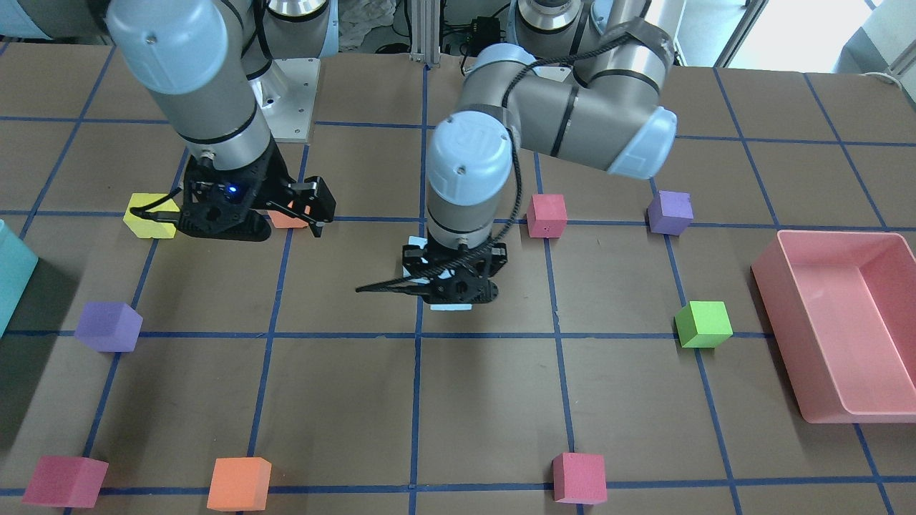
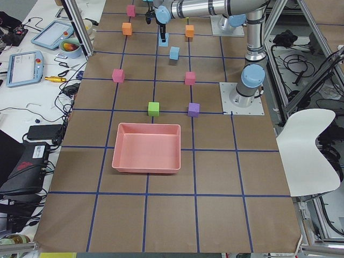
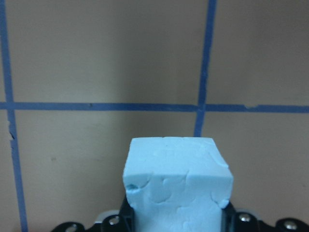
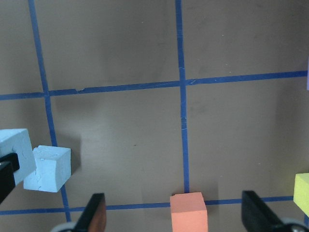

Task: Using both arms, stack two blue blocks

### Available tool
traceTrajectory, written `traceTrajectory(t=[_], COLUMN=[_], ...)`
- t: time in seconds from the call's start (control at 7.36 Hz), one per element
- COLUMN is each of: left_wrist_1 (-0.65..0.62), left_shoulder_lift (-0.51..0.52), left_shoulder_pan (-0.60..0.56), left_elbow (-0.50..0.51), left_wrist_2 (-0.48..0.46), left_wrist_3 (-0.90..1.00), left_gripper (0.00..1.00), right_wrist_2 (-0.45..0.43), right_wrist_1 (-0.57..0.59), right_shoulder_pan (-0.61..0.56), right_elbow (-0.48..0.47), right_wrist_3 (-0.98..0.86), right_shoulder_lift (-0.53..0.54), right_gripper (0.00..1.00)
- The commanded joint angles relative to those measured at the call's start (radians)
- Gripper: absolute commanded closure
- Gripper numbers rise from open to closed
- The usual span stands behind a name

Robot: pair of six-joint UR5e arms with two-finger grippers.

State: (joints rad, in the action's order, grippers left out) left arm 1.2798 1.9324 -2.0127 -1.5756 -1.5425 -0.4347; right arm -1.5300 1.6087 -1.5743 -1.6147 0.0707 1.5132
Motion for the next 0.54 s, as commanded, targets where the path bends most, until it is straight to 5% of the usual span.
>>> traceTrajectory(t=[0.0, 0.41], left_wrist_1=[0.0, -0.013], left_shoulder_lift=[-0.019, -0.029], left_shoulder_pan=[-0.031, -0.021], left_elbow=[-0.052, -0.127], left_wrist_2=[0.001, -0.007], left_wrist_3=[-0.021, -0.024], left_gripper=[1.0, 1.0], right_wrist_2=[-0.001, 0.005], right_wrist_1=[-0.042, -0.076], right_shoulder_pan=[0.043, 0.03], right_elbow=[0.003, 0.006], right_wrist_3=[-0.035, -0.025], right_shoulder_lift=[0.074, 0.137], right_gripper=[0.0, 0.0])
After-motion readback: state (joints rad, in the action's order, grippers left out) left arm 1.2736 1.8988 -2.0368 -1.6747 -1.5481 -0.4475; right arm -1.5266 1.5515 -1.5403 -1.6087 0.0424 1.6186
